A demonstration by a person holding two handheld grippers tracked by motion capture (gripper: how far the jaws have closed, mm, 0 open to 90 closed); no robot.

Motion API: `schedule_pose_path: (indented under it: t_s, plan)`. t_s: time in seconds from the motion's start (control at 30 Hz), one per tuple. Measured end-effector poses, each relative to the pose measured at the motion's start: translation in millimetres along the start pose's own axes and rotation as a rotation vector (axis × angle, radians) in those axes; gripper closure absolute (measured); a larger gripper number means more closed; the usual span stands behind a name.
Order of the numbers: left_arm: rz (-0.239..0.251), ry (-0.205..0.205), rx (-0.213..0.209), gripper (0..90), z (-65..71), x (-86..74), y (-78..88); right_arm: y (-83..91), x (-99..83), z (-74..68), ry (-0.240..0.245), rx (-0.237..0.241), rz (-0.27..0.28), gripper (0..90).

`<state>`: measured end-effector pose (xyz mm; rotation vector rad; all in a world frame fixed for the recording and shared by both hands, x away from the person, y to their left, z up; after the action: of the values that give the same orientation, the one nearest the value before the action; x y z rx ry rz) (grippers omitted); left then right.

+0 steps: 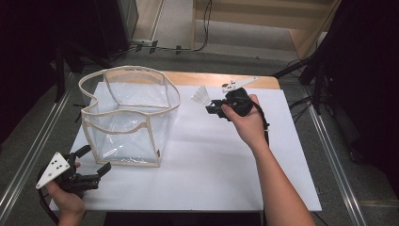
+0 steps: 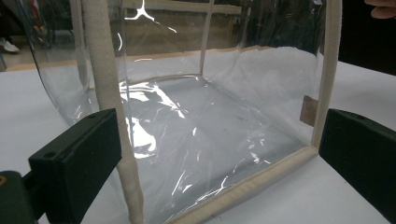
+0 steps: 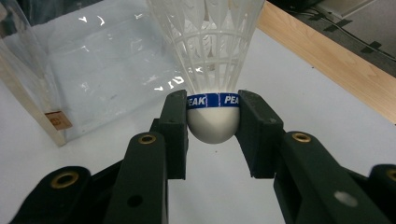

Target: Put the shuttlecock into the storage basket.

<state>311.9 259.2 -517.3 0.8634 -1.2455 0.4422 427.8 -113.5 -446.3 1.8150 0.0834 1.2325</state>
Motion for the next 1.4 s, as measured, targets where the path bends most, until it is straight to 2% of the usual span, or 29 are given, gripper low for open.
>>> schedule_pose_path:
  t_s: [0.53,1.03,1.4]
  plan:
    - [0.0,-0.001,-0.004,0.0,0.4,0.0,-0.2,16.1,25.4,-5.6,0.005,-0.002,0.048,63.3]
    - [0.002,-0.001,-0.004,0.0,0.7,0.3,-0.1,26.4,51.2,-19.8,0.039,0.003,0.073,63.4]
    - [0.004,-0.002,-0.003,0.0,0.4,0.5,0.2,25.2,66.5,-33.0,0.062,0.017,0.083,63.3]
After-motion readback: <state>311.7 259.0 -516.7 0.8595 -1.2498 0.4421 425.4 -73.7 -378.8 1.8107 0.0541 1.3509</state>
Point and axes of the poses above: each handheld gripper's, and its own axes: y roughly backward along the jaws, x roughly out of its top, z roughly to its right, the point moved 10 cm from there along -y, roughly forward along the jaws, and after that the axes turned 6 degrees about -z, right-handed, at the moved point
